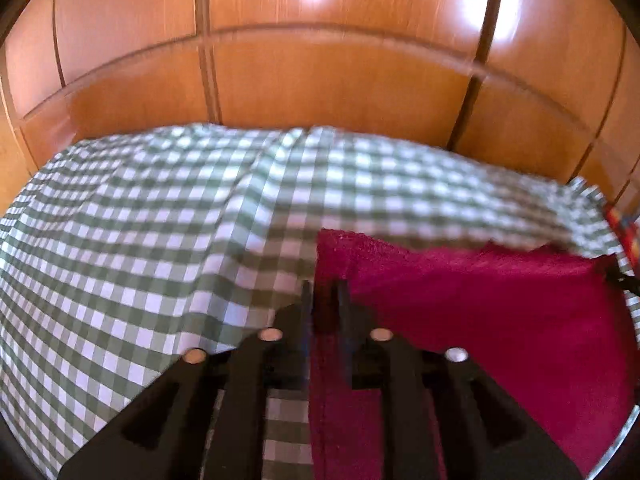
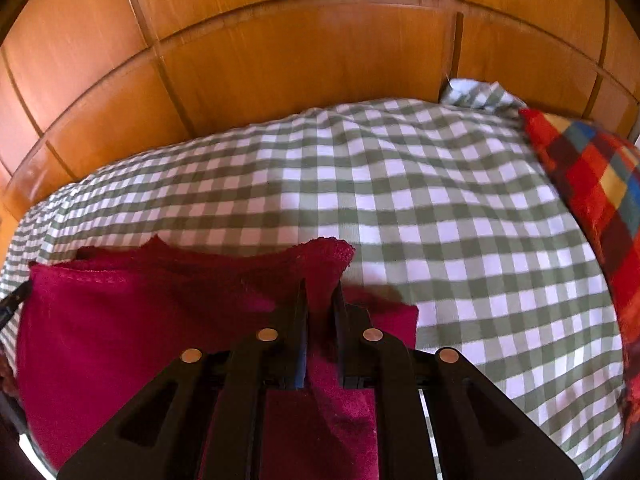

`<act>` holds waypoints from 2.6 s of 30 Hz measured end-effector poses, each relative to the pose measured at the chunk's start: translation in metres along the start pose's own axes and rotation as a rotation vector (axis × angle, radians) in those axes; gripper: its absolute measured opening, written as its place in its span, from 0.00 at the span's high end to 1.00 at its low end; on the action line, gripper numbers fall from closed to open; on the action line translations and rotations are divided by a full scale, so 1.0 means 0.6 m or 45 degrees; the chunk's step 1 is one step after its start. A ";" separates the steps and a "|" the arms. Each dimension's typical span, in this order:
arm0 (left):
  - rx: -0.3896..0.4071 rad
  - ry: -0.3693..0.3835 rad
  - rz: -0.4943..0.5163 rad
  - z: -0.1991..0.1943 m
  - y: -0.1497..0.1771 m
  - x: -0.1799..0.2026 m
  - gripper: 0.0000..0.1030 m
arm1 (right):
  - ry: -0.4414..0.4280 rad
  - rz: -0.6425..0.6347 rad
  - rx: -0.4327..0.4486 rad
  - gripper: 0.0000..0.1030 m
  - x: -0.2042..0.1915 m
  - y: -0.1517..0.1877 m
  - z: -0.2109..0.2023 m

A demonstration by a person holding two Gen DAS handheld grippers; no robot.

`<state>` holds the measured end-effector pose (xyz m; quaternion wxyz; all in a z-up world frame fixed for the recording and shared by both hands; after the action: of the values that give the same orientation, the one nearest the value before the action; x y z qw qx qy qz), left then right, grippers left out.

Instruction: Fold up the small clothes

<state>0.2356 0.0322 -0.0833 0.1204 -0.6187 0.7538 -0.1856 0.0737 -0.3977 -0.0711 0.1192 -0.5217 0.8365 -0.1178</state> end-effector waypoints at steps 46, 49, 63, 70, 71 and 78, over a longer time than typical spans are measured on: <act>-0.076 0.359 -0.073 -0.160 0.335 -0.071 0.74 | -0.240 -0.054 -0.081 0.77 0.071 0.371 -0.148; 0.002 0.248 -0.093 -0.170 0.309 -0.077 0.64 | -0.184 -0.012 0.011 0.45 0.072 0.350 -0.169; 0.120 0.009 -0.033 -0.172 0.215 -0.032 0.47 | -0.121 -0.147 0.113 0.37 -0.052 0.217 -0.131; 0.097 -0.009 0.012 -0.158 0.203 -0.015 0.47 | -0.055 -0.071 0.104 0.37 -0.041 0.168 -0.085; 0.094 -0.011 0.013 -0.155 0.201 -0.014 0.47 | -0.046 -0.058 0.091 0.37 -0.035 0.166 -0.075; 0.066 -0.012 0.021 -0.134 0.192 -0.011 0.47 | -0.019 -0.049 0.117 0.33 -0.018 0.176 -0.033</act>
<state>0.1018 0.0682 -0.0604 0.1416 -0.6101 0.7531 -0.2012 -0.0175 -0.3415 -0.0853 0.1470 -0.5326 0.8191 -0.1544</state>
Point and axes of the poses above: each gripper's, at about its wrist camera, not at the fingertips, and z roughly the way its jaws point, x to its right, y to its underside, the point moved 3 cm from there along z, roughly the way its jaws point, and after that the axes turned 14 degrees about -x, right-handed, at the moved point
